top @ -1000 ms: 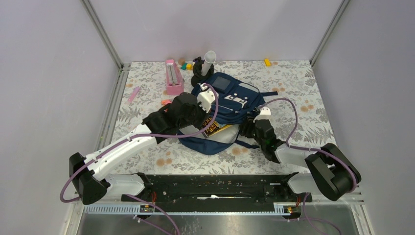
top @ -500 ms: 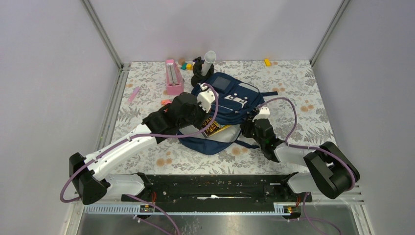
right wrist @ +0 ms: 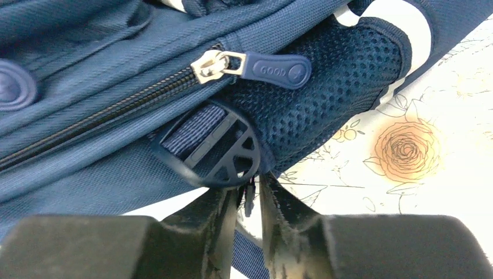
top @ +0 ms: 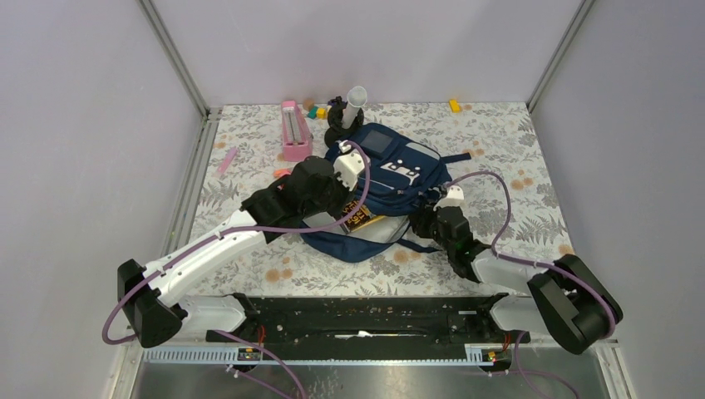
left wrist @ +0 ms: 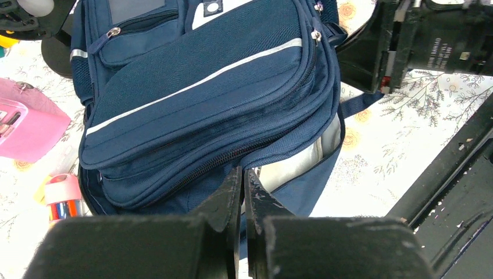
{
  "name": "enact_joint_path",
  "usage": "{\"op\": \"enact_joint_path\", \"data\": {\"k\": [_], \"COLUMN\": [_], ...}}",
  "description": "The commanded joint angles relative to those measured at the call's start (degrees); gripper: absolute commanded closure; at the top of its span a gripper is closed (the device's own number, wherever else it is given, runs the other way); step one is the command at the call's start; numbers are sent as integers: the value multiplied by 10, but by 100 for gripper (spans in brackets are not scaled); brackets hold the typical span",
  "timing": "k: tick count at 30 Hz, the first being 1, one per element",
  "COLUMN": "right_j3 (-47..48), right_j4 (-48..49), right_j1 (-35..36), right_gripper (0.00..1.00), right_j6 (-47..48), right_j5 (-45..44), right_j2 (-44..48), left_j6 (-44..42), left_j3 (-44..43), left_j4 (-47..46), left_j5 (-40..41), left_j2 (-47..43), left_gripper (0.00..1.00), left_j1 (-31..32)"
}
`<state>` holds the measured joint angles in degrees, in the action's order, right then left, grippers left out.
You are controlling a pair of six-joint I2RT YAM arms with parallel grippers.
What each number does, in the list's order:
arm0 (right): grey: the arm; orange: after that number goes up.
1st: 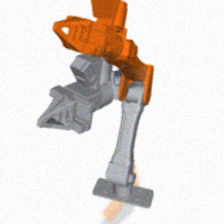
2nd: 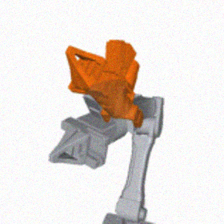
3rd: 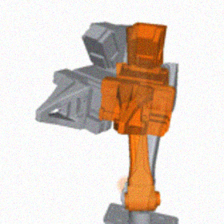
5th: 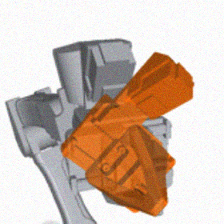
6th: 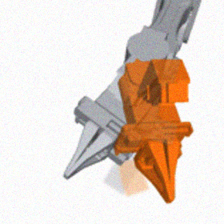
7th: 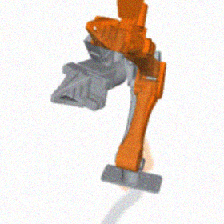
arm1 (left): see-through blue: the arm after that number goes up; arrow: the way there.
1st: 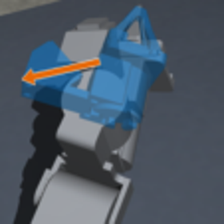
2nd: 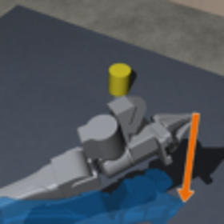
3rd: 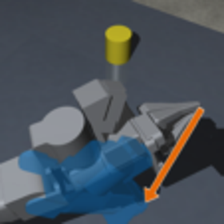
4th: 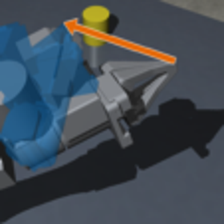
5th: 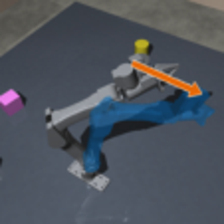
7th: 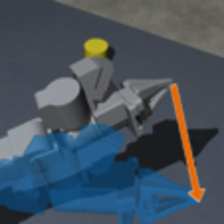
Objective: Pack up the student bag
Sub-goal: Zip the student bag at the center of the board.
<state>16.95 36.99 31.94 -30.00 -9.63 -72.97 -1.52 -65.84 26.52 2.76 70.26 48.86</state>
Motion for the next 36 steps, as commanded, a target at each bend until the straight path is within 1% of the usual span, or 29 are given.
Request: {"op": "enact_joint_path", "data": {"k": [1,2,3,5,8,11,13,18,21,23,25,31,36], "right_j3": [-5,-9,-11,-11,-10,-12,-11,-13,-24,-30,-31,-37,-34], "right_j4": [4,4,4,3,10,19,23,19,14,-7,-39,-90,-119], "right_j1": [21,21,21,21,21,21,21,21,21,21,21,22,38], "right_gripper": [71,66,64,62,61,63,66,84,89,93,100,100,100], "right_j6": [-21,-21,-19,-10,-4,-4,-6,-31,-46,-53,-59,-55,-53], "right_j5": [29,28,27,24,26,22,19,25,26,20,14,20,22], "right_j2": [55,62,65,64,50,31,20,18,37,57,81,135,142], "left_j6": [8,8,8,8,7,6,6,6,5,6,7,10,13], "left_j3": [-14,-14,-14,-15,-13,-14,-13,-13,-13,-14,-14,-14,-15], "left_j4": [-38,-38,-38,-38,-38,-38,-38,-37,-37,-37,-37,-37,-38], "left_j5": [-19,-19,-19,-18,-18,-16,-14,-14,-16,-18,-19,-25,-25], "left_j2": [2,3,2,2,2,2,3,3,4,4,5,10,14], "left_gripper": [100,100,100,100,100,100,100,100,100,100,100,100,100], "left_j1": [-3,-3,-3,-3,-3,-3,-3,-3,-3,-3,-3,-3,-3]}}
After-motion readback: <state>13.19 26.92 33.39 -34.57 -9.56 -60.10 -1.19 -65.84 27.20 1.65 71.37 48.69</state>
